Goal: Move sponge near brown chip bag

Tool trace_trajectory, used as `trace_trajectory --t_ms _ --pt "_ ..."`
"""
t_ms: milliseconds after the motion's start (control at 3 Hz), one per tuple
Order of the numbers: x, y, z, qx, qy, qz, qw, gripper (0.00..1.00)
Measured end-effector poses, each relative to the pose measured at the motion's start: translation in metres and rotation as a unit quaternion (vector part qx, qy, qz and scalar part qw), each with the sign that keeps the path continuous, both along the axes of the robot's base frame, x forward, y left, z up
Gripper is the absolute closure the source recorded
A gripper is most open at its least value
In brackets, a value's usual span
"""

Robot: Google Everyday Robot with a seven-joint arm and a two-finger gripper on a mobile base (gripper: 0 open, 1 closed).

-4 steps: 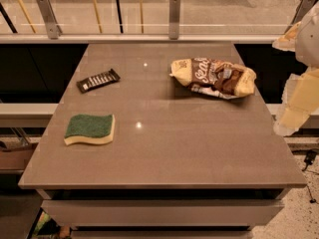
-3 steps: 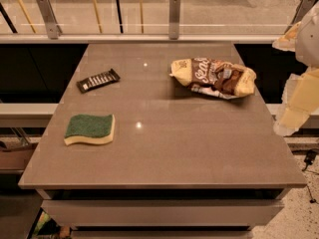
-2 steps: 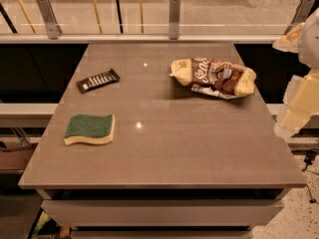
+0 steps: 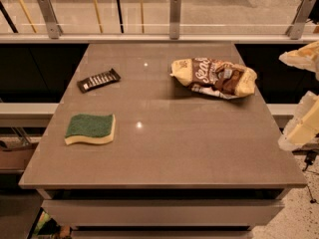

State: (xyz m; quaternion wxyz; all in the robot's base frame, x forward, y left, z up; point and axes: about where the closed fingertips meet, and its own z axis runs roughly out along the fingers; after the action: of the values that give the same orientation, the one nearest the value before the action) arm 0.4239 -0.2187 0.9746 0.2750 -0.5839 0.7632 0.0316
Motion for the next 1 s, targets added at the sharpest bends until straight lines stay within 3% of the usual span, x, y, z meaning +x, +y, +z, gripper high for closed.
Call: trace_trajectory --t_ms 333,667,1000 --pt "0.002 -0.001 -0.019 0.074 -0.008 0.01 0.9972 0.0" --pt "0.008 0.003 -0.037 0.149 -0.027 0.009 0.9884 0.0" --pt "0.015 0.012 -0.055 0.19 -0.048 -0.013 0.9805 0.0"
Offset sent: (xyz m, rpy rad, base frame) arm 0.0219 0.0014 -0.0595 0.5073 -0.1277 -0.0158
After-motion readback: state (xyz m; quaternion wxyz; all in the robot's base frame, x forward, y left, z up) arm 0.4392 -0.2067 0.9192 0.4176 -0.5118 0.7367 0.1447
